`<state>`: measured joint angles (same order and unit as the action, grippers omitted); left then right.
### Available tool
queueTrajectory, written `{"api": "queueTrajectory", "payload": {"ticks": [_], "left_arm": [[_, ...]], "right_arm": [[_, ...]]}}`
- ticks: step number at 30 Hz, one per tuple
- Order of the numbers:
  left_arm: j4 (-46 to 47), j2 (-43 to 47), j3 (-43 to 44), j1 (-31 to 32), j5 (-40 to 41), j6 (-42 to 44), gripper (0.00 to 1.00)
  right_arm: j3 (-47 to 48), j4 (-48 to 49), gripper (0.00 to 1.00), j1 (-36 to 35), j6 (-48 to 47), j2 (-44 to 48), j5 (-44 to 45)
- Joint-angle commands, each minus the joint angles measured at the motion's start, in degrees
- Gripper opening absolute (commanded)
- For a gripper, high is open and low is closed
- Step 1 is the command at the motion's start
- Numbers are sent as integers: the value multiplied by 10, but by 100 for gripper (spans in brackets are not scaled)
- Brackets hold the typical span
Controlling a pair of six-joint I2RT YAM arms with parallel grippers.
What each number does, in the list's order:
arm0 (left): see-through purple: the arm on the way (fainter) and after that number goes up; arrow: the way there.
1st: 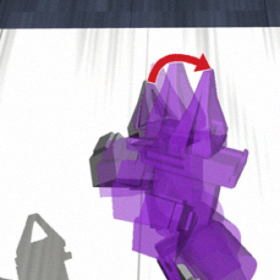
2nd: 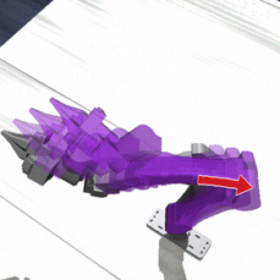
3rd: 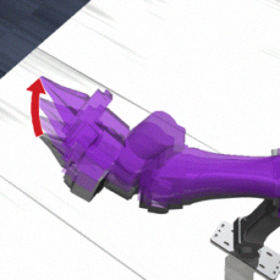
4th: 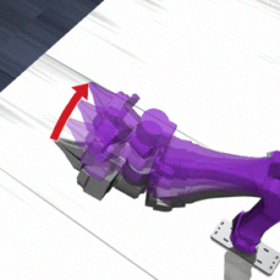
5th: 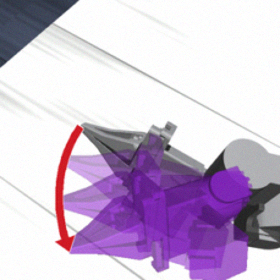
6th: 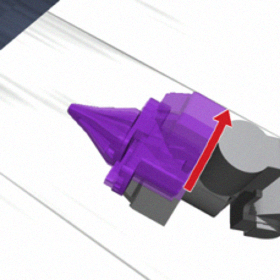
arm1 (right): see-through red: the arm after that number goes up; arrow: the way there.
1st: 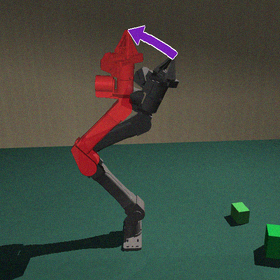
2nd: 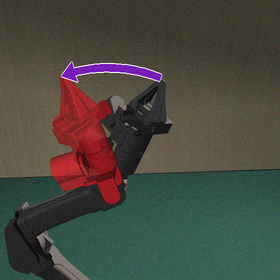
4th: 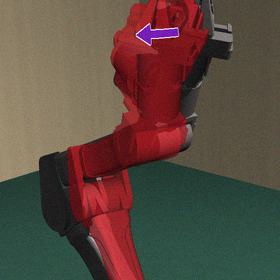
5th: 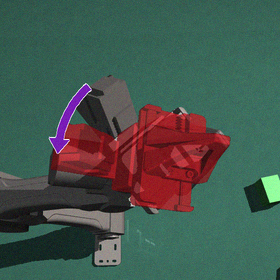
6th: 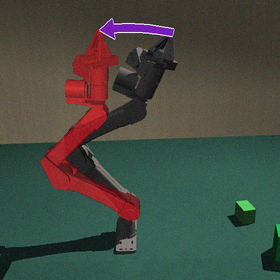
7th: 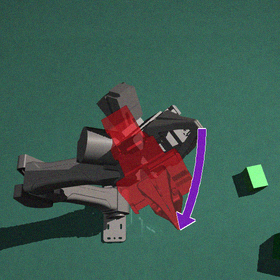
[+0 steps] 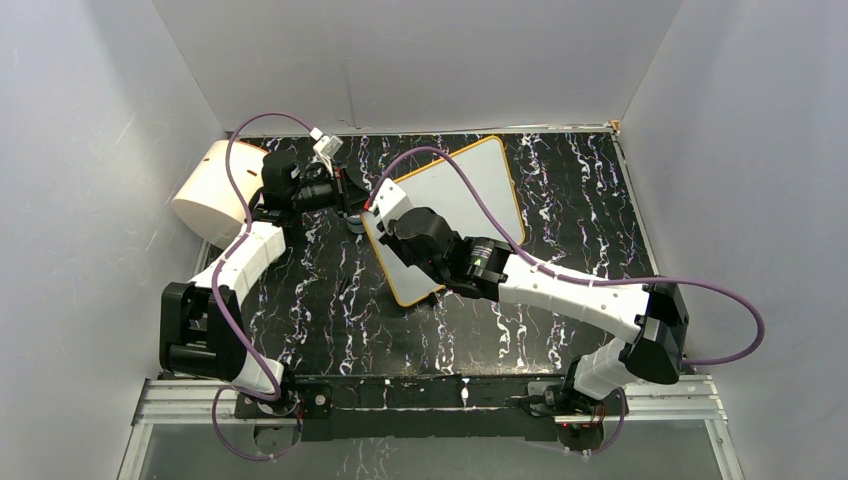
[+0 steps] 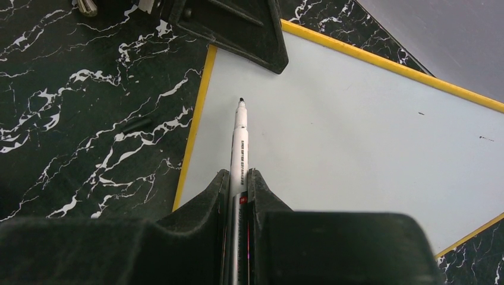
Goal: Write a sentence on the whiteboard
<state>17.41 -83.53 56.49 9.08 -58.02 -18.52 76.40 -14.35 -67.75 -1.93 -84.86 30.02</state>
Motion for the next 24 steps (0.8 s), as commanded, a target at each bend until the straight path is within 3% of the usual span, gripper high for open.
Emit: {"api": "queueTrajectory", "payload": {"ticks": [1,24], "left_arm": [[-34,-1,-16,14,-13,26,0],[-33,-2,-16,15,-15,24,0]], "right_arm": [[24,47,0,-2,-6,-1,7],[26,70,0,-2,-12,-21,2]]}}
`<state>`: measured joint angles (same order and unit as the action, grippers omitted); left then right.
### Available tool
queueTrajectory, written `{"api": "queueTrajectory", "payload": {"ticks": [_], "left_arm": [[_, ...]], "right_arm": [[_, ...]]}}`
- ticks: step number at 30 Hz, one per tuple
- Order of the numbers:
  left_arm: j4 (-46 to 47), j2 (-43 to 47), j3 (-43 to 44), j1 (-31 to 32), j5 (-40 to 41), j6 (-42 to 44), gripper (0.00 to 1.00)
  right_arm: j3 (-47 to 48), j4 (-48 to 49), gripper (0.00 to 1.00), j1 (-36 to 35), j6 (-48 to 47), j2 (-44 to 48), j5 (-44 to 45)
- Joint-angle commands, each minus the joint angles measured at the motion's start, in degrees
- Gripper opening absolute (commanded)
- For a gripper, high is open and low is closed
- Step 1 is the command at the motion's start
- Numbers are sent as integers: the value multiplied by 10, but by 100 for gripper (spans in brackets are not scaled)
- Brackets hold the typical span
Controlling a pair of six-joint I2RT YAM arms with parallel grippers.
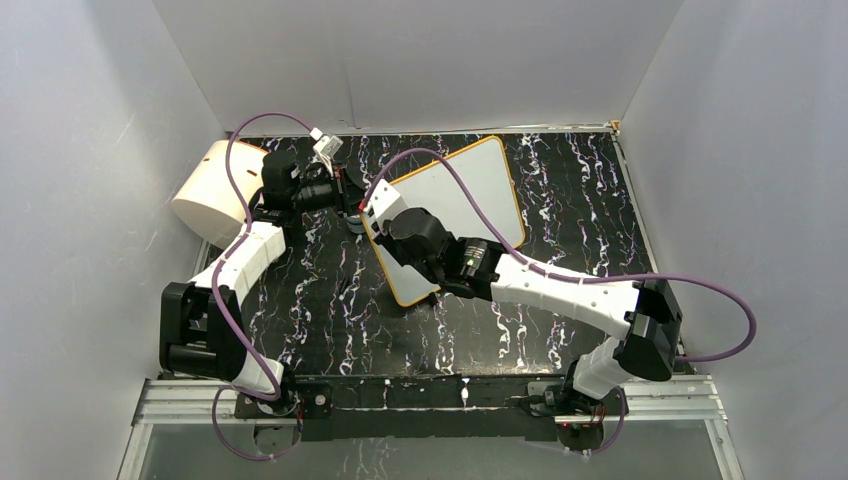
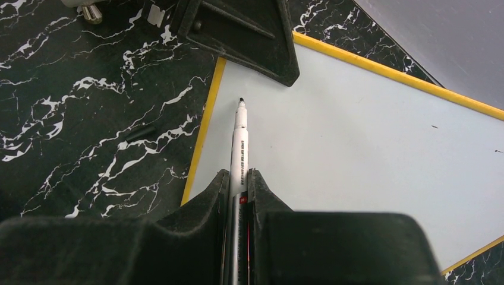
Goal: Write a sentence on the whiteboard
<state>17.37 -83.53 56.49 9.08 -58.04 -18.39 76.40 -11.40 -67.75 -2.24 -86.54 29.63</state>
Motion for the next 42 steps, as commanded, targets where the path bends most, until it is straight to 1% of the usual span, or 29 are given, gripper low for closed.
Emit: {"api": "queueTrajectory", "payload": {"ticks": [1,10,22,42], "left_arm": [[-32,-2,-17,14,-15,22,0],[-32,-3,-17,15,-15,23,0],[-33,-3,-17,14,-16,23,0],[-32,-5,-17,14,-17,23,0]], "right_arm": [[26,42,0,-2,-9,-6,5],[29,33,0,-2,-11,-15,13],[42,-17,0,-2,0,-33,24],[15,-65,0,-2,33,-8,45]]}}
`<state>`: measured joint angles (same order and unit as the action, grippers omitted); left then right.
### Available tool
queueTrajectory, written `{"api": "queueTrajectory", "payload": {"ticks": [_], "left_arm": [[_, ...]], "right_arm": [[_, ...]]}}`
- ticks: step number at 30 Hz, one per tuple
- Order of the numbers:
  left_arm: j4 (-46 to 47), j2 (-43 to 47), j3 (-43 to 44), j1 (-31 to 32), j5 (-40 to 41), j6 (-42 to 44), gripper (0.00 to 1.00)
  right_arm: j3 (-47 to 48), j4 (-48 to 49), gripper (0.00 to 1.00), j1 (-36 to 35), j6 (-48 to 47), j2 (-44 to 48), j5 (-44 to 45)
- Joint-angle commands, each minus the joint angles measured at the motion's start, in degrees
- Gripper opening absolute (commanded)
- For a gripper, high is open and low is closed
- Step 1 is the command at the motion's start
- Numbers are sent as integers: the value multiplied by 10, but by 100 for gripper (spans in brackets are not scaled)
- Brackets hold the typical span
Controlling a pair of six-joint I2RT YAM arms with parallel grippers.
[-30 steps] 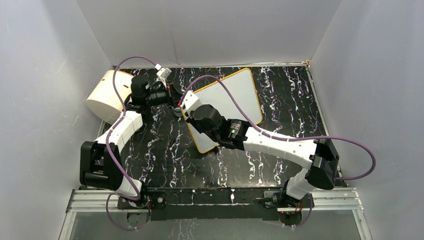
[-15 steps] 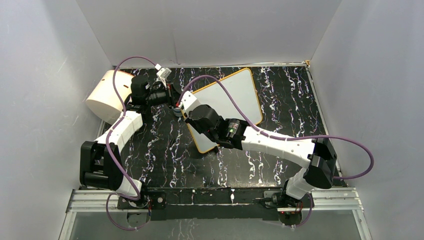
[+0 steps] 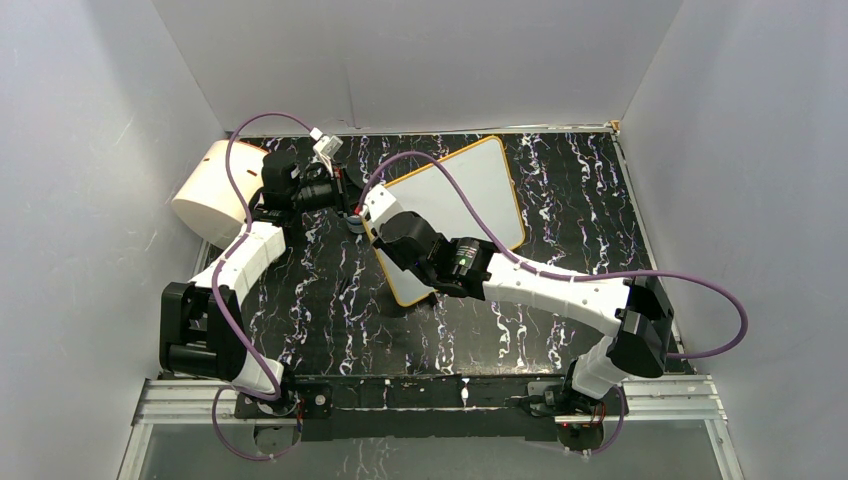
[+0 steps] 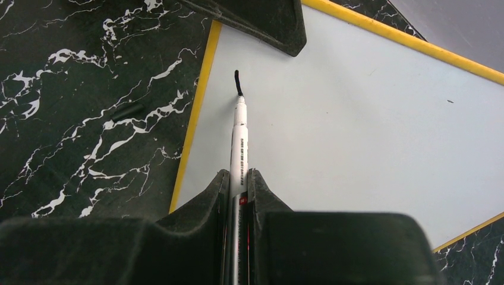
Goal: Write a sentence on the whiteboard
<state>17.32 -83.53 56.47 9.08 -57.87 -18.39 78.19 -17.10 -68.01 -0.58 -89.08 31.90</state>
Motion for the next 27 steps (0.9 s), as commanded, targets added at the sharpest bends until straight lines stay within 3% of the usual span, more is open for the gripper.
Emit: {"api": "queueTrajectory", "payload": {"ticks": [1,27], "left_arm": [[-32,-5,-16,15,-18,23,0],[-31,-7,-18,15,-17,21,0]], "right_arm": [[-4,-9,0,1,17,18,24],[-28,23,0,1,22,55,27]]}}
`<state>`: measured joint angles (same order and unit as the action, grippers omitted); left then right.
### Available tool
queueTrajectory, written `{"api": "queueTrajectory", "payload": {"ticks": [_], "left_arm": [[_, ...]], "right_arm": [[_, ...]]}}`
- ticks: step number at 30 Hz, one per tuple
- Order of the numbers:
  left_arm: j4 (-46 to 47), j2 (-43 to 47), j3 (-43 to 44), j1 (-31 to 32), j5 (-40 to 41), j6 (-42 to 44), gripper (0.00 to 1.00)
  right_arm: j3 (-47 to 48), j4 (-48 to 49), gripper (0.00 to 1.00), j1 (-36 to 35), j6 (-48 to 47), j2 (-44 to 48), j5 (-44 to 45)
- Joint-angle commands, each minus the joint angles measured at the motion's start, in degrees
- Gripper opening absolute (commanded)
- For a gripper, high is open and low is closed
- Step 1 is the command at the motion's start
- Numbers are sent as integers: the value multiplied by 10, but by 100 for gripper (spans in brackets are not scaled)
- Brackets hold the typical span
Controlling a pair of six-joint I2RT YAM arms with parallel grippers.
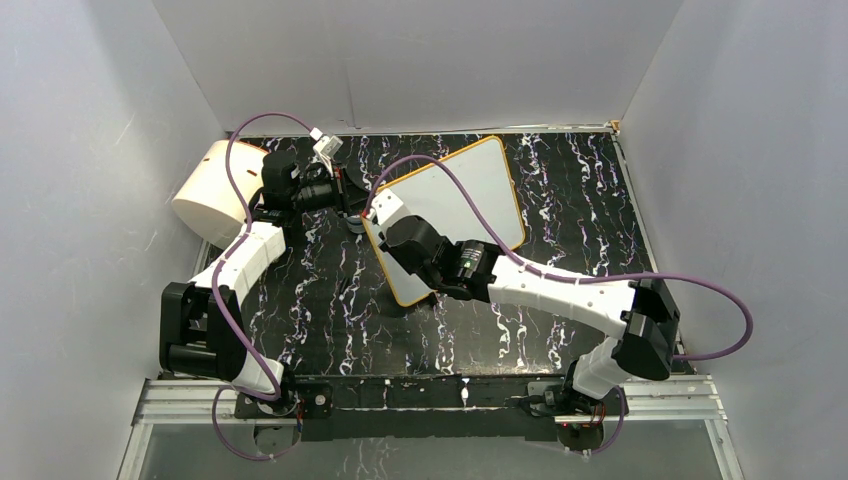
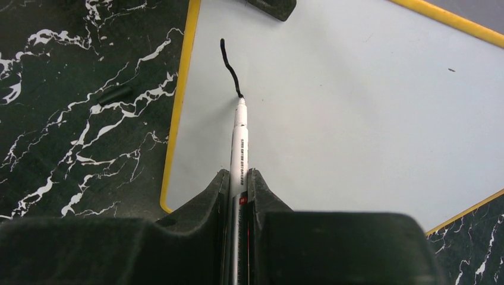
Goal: Write a sentence on the whiteboard
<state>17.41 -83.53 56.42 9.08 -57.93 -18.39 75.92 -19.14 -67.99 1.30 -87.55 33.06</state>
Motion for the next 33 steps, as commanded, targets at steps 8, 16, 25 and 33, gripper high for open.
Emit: {"api": "queueTrajectory", "payload": {"ticks": [8,16,25,33], "left_arm": [[-31,-7,-18,14,-17,21,0],[-29,-7,-18,15,-19,19,0],[-26,-8,-18,15,-20,17,0],[-24,-8,-19,15,-21,15,0]], "right_arm": [[-10,71,0,4,1,53,36],[-1,70,0,16,13,36,34],[7,63,0,20,16,25,25],[11,64,0,22,16,23,22]]}}
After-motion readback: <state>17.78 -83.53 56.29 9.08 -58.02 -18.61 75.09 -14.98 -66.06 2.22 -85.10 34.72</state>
